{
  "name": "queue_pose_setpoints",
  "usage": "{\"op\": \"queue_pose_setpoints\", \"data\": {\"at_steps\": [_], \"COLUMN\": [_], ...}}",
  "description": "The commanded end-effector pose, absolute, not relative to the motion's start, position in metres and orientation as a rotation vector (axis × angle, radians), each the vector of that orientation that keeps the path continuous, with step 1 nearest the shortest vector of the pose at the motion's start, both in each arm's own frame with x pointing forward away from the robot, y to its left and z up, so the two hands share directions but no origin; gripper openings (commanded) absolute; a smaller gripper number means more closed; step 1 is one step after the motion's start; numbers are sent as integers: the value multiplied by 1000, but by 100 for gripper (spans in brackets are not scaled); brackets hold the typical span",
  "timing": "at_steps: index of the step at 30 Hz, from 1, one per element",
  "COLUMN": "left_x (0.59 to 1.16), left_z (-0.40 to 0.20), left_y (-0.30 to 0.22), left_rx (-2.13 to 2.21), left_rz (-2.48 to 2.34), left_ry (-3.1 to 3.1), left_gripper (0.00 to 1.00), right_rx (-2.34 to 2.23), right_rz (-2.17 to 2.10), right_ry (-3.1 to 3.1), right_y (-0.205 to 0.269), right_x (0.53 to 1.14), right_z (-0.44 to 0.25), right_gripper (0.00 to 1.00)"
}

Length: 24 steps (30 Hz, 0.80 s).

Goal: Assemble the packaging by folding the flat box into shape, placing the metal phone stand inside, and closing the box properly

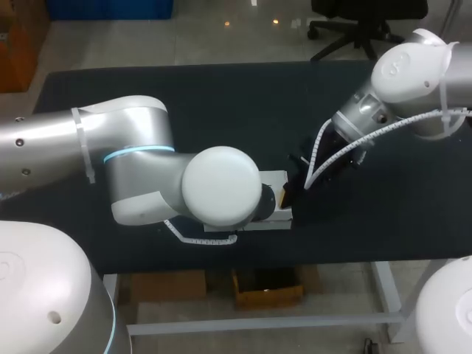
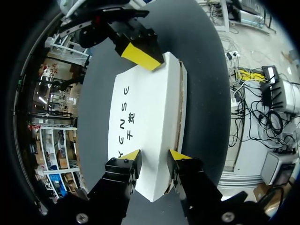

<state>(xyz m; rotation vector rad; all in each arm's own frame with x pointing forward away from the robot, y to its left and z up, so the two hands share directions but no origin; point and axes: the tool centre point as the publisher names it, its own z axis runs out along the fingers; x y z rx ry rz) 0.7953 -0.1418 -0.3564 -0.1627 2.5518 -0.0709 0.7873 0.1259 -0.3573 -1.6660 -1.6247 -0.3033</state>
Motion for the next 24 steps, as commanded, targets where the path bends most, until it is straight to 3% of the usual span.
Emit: {"op": "queue_pose_setpoints", "data": {"at_steps": [1, 6, 11, 14, 17, 24], "left_x": [791, 787, 785, 785, 787, 796], "left_z": [-351, -341, -321, -313, -308, -318], "left_y": [-139, -132, -116, -112, -108, -102], "left_rx": [-163, -181, -245, -261, -283, -353], "left_rz": [-84, -118, -179, -184, -196, -261], "left_ry": [2538, 2510, 2467, 2454, 2446, 2500], "left_gripper": [37, 38, 31, 22, 0, 0], "right_rx": [-1660, -1663, -1667, -1668, -1667, -1669], "right_rz": [-299, -299, -298, -299, -300, -301], "right_ry": [-1623, -1622, -1620, -1619, -1618, -1613], "right_y": [126, 126, 125, 124, 124, 124], "right_x": [789, 790, 790, 790, 790, 790], "right_z": [-359, -359, -359, -359, -359, -359], "right_gripper": [0, 0, 0, 0, 0, 0]}}
